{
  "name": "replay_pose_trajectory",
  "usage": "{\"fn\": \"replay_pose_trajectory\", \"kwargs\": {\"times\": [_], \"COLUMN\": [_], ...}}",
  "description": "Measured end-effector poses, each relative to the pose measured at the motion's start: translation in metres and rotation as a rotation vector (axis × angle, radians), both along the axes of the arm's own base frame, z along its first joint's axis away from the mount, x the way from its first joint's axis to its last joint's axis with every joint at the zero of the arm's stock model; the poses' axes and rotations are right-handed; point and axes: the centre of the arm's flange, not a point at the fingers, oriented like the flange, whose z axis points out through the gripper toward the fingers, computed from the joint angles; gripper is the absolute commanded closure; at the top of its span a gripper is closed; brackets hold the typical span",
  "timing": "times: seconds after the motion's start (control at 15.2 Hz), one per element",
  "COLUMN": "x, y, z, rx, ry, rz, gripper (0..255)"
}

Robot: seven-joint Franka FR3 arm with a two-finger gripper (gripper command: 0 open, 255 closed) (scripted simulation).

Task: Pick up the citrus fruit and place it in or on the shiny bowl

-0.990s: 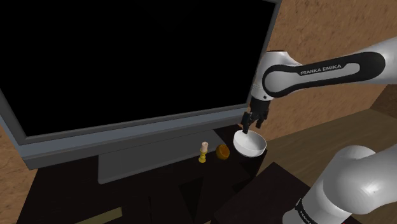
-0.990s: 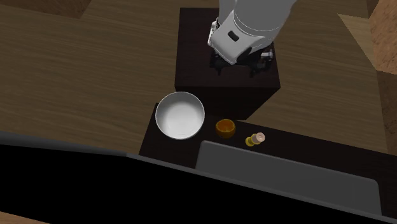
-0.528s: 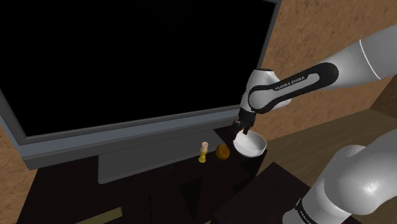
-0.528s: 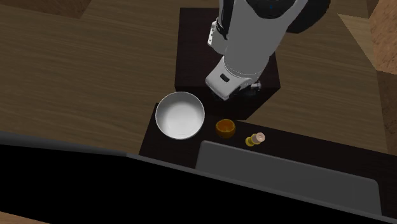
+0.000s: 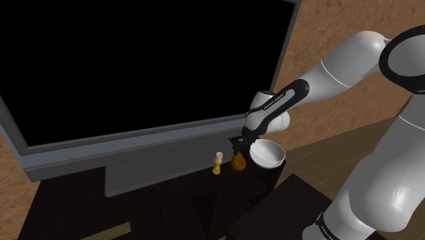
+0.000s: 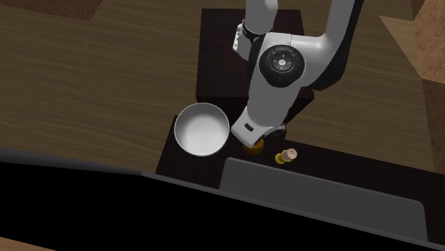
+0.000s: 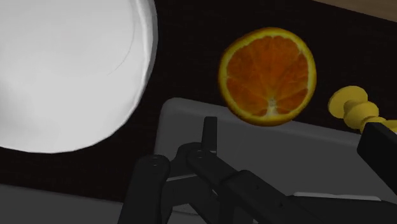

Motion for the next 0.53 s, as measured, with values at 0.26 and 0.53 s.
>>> {"fn": "replay_pose_trajectory", "kwargs": {"times": [0.26,0.53], "x": [0.015,0.019], "y": [0.0,0.001], "z": [-0.029,-0.05], "rx": [0.003,0.003], "ry": [-0.025,-0.027], "rz": [0.012,0.013], "gripper": [0,0]}}
